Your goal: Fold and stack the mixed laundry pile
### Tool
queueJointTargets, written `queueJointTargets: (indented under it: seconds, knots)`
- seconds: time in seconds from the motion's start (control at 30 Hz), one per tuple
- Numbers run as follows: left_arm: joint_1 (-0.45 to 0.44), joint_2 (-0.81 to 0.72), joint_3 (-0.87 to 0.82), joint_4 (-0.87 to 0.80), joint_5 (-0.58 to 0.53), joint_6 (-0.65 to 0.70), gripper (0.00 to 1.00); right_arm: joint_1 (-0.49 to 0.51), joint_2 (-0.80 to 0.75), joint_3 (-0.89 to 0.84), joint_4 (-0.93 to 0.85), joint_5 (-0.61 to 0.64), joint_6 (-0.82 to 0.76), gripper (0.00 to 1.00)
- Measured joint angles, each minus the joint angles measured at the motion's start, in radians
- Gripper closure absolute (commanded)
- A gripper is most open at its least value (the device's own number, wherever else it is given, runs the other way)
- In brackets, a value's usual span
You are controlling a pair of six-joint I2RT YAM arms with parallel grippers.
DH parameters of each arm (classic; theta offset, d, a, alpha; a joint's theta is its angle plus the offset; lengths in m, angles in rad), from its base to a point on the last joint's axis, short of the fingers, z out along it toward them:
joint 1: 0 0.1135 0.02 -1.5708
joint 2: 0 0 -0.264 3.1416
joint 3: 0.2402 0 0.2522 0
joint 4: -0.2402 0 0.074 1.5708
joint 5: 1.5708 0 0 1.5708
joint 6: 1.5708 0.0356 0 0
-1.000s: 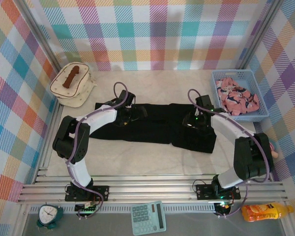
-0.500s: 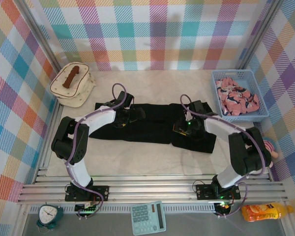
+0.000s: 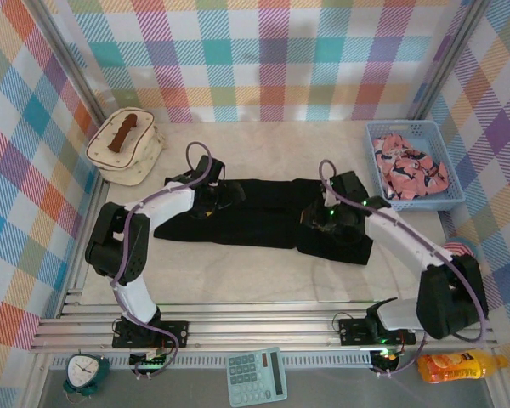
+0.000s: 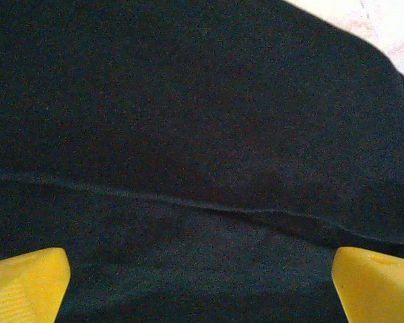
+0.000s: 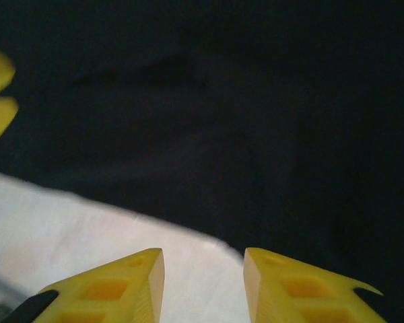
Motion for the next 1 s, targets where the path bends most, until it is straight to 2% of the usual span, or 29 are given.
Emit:
queueJointTargets:
  seconds: [0.2,0.43,0.5,0.53,0.6,0.8,0.87,1.0]
  knots:
    - [0.001,-0.065,-0.054,-0.003,-0.016,0.000,0.00,-0.055,0.175,0.042,0.001,0.106,-0.034,0.67]
    - [0.005,-0.086,-0.078,-0.003,-0.030,0.000,0.00,-0.053,0.276,0.042,0.039,0.097,-0.032,0.76]
    - [0.006,-0.087,-0.080,-0.003,-0.031,0.000,0.00,-0.053,0.291,0.041,0.050,0.094,-0.029,0.81]
    - [0.007,-0.087,-0.080,-0.003,-0.034,0.000,0.00,-0.053,0.296,0.041,0.054,0.091,-0.029,0.88]
    - [0.008,-0.087,-0.081,-0.003,-0.037,0.000,0.00,-0.053,0.296,0.037,0.061,0.085,-0.025,1.00]
    - [0.015,-0.087,-0.081,-0.003,-0.041,0.001,0.00,-0.037,0.220,-0.011,0.085,0.055,-0.011,1.00]
    - [0.018,-0.087,-0.081,-0.003,-0.048,0.005,0.00,0.001,0.159,-0.032,0.082,0.041,-0.011,1.00]
    - [0.021,-0.085,-0.073,-0.007,-0.059,0.013,0.00,0.146,0.047,-0.079,0.085,0.009,-0.010,1.00]
